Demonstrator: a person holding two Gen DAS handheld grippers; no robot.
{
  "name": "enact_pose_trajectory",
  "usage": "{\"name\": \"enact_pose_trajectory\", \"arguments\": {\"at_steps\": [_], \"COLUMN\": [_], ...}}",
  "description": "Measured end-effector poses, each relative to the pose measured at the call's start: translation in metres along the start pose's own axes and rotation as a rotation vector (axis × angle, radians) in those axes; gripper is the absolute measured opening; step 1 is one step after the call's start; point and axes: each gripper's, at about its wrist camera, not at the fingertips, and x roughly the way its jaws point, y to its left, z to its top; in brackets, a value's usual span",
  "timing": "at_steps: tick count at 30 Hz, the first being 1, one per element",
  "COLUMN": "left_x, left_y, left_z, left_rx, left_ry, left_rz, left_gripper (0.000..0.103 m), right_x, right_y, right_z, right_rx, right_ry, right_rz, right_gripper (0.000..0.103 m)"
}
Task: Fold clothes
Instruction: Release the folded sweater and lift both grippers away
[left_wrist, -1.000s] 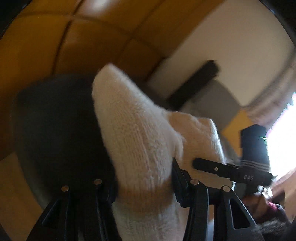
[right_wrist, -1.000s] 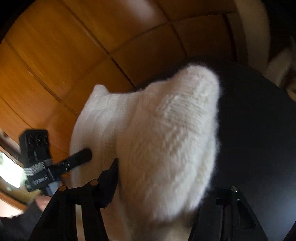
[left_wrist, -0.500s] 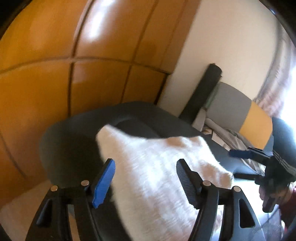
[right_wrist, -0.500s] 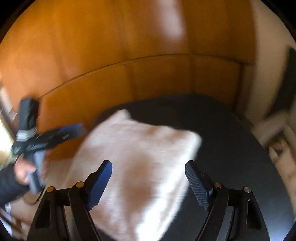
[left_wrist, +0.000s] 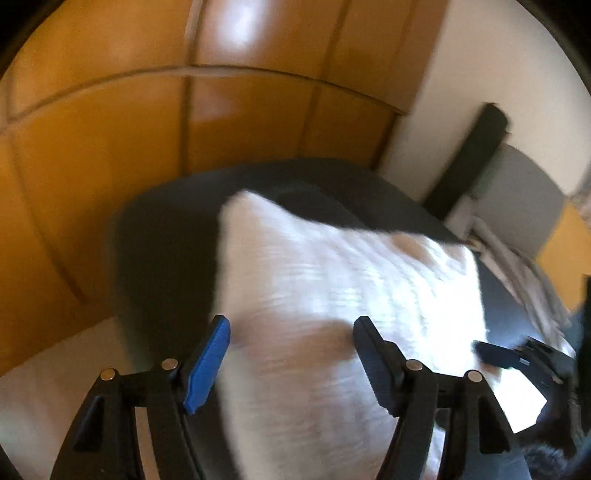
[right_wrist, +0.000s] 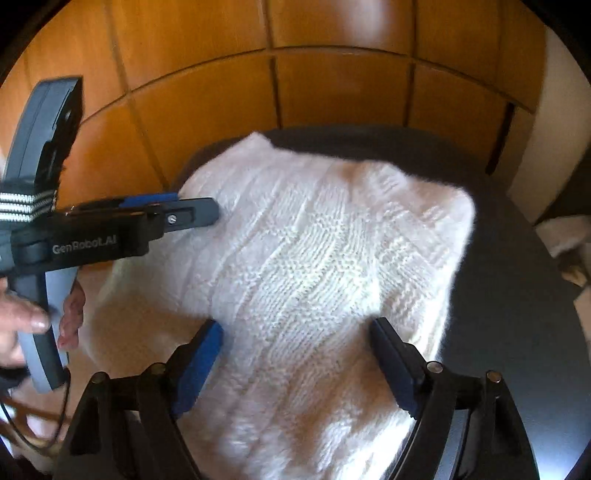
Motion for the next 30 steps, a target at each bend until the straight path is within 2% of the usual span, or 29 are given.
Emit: {"name": "enact_pose_trajectory", "arguments": {"at_steps": [4, 6, 7, 9, 11, 14, 16, 18, 20, 21, 24, 26, 30], "left_x": [-0.054, -0.079, -0.095, -0.128, -0.158, -0.199, -0.219, -0.237, -0.257, -0.265, -0.285, -0.282, -0.264], "left_y": [0.015, 0.014, 0.014, 0.012, 0.006, -0.004, -0.008, -0.007, -0.004, -0.002, 0.005, 0.009, 0.015], "left_z": [-0.001, -0.001, -0.003, -0.009, -0.015, -0.023, -0.018, -0.012, -0.010, -0.010, -0.011, -0.009, -0.003], "left_rx": [-0.028, -0.017, -0.008, 0.016, 0.090, 0.215, 0.235, 0.225, 0.223, 0.215, 0.169, 0.146, 0.108], "left_ry": [-0.026, -0.032, -0.049, -0.109, -0.198, -0.335, -0.364, -0.355, -0.362, -0.375, -0.437, -0.413, -0.334], "left_rz": [0.064, 0.095, 0.095, 0.070, 0.132, 0.252, 0.233, 0.162, 0.115, 0.118, 0.191, 0.168, 0.105], "left_gripper": [0.070, 0.070, 0.070, 0.070, 0.068, 0.061, 0.049, 0.048, 0.045, 0.045, 0.045, 0.045, 0.042], "right_x": [-0.045, -0.073, -0.086, -0.097, -0.104, -0.106, -0.130, -0.147, -0.165, -0.174, -0.194, -0.203, -0.201], "right_y": [-0.001, 0.007, 0.014, 0.034, 0.062, 0.074, 0.084, 0.093, 0.100, 0.104, 0.120, 0.131, 0.141], "right_z": [0.009, 0.014, 0.017, 0.026, 0.027, 0.028, 0.014, 0.011, 0.007, 0.006, 0.001, -0.001, 0.000], "right_rx": [0.104, 0.147, 0.164, 0.177, 0.186, 0.197, 0.195, 0.212, 0.227, 0.232, 0.203, 0.173, 0.143], "right_ry": [-0.089, -0.167, -0.209, -0.278, -0.291, -0.217, -0.230, -0.235, -0.251, -0.261, -0.306, -0.333, -0.308], "right_rz": [-0.093, -0.149, -0.175, -0.215, -0.253, -0.278, -0.364, -0.446, -0.458, -0.461, -0.469, -0.496, -0.521], "right_gripper": [0.086, 0.099, 0.103, 0.103, 0.103, 0.103, 0.103, 0.103, 0.103, 0.103, 0.103, 0.103, 0.103]}}
